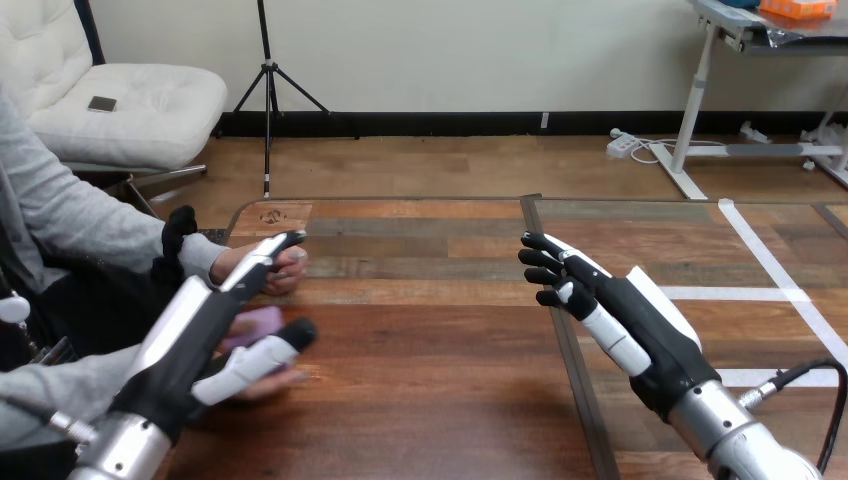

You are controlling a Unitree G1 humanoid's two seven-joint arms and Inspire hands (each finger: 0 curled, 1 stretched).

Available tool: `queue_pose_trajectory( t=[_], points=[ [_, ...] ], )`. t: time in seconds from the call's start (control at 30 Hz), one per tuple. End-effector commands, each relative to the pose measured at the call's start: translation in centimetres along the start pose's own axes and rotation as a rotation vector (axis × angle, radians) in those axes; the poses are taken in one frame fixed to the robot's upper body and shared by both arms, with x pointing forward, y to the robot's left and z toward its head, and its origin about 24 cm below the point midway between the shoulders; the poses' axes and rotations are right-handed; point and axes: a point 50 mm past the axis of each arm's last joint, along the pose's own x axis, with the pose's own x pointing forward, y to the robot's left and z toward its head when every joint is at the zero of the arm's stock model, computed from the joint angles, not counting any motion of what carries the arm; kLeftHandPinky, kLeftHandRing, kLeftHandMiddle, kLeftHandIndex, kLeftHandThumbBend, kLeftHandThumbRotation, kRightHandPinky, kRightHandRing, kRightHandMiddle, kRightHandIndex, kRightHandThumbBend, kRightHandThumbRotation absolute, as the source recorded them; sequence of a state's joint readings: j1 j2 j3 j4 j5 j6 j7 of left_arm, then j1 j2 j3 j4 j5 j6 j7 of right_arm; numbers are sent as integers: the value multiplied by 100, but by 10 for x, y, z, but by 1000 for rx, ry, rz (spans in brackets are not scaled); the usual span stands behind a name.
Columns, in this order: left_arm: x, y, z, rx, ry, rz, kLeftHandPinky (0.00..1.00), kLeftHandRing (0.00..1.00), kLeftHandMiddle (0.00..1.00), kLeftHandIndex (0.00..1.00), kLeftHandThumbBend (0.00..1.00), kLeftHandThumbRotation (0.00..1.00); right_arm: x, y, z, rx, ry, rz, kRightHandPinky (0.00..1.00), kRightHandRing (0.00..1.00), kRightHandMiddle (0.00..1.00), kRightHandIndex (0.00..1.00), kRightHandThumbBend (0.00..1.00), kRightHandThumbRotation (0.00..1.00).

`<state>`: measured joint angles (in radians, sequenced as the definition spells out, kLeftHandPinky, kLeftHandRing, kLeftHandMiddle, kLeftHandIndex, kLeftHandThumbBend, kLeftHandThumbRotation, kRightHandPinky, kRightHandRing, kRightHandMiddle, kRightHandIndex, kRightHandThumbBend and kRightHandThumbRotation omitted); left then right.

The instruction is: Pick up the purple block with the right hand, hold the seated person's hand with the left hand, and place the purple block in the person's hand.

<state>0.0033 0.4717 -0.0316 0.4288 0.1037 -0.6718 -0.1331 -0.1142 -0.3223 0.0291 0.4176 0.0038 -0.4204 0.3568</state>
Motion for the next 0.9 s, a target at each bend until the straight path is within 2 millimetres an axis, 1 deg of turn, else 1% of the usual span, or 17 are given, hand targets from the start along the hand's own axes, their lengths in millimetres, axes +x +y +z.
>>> queue_pose_trajectory(
  t=[0.0, 0.2, 0.3, 0.4, 0.5, 0.63, 0.8, 0.87],
  points=[
    [6, 5, 17, -82, -136, 93, 90, 95, 93, 90, 100, 100, 1, -10, 17, 1, -82, -36, 87, 91, 92, 94, 100, 100],
    [-4, 0, 12, -179, -188, 143, 87, 93, 93, 88, 100, 100, -8, -6, 15, 14, -107, -65, 86, 90, 92, 93, 100, 100],
    [-11, -4, 9, -218, -208, 164, 86, 93, 93, 88, 100, 100, -12, -3, 13, 61, -129, -84, 84, 89, 91, 92, 100, 100],
    [-23, -13, 6, -296, -178, 232, 86, 93, 93, 87, 100, 100, -18, 3, 10, 143, -138, -114, 83, 88, 90, 92, 100, 100],
    [-32, -20, 5, -358, -160, 258, 91, 95, 93, 87, 100, 100, -23, 8, 8, 205, -149, -125, 84, 89, 91, 92, 100, 100],
    [-41, -29, 8, -409, -140, 288, 96, 96, 94, 89, 96, 100, -28, 14, 4, 291, -160, -139, 88, 91, 92, 92, 100, 100],
    [-48, -42, 10, -469, -131, 326, 99, 97, 94, 91, 91, 100, -35, 22, -3, 414, -159, -179, 89, 91, 91, 92, 100, 100],
    [-49, -45, 11, -484, -134, 324, 99, 98, 95, 93, 86, 100, -37, 23, -5, 453, -153, -174, 91, 92, 92, 93, 100, 100]
  ],
)
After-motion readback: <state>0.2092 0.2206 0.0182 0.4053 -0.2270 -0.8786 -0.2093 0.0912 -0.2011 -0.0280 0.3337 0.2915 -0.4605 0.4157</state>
